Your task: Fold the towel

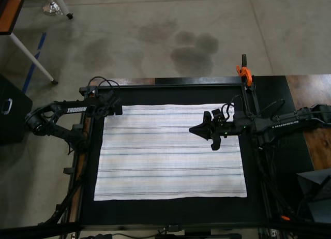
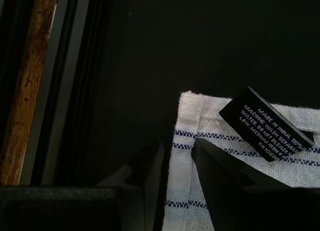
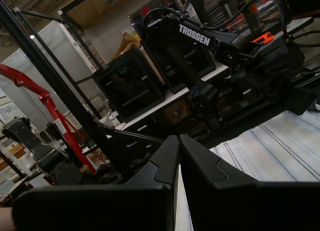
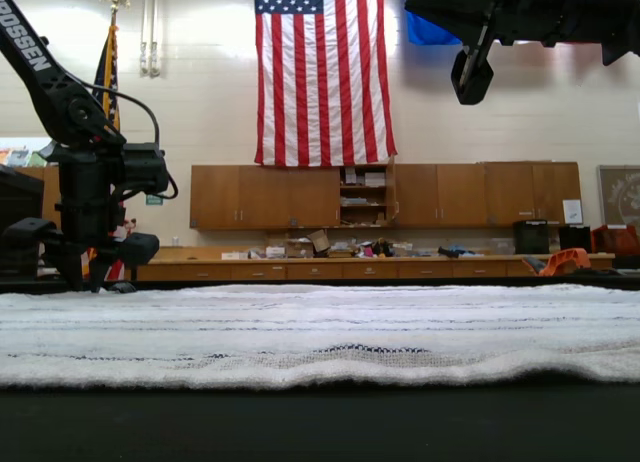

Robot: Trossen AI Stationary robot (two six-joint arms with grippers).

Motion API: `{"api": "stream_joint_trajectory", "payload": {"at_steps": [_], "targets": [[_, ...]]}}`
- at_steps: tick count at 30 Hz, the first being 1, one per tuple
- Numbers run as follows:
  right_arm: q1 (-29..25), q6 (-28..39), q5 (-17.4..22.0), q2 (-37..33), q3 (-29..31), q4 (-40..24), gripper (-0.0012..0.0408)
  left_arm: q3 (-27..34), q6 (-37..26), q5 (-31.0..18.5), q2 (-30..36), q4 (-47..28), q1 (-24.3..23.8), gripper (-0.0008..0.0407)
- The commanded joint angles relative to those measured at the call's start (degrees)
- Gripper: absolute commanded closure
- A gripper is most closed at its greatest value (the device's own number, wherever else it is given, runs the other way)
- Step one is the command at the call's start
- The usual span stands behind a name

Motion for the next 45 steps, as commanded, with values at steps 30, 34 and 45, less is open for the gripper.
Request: {"api": "stream_joint_trajectory", "payload": {"at_steps": [30, 34, 45], "targets": [[0.02, 1.9, 0.04, 0.02, 0.0, 0.09, 0.0395, 5.2, -0.57, 3.39, -10.16, -3.06, -5.66, 0.0399], [0.02, 2.6, 0.07, 0.02, 0.0, 0.11, 0.0395, 6.86, -1.14, 3.72, -11.34, -3.13, -9.29, 0.0399], [0.13, 4.09, 0.04, 0.02, 0.0, 0.15, 0.0395, 10.93, -7.15, 4.2, -9.81, 1.29, -24.74, 0.0399]]}}
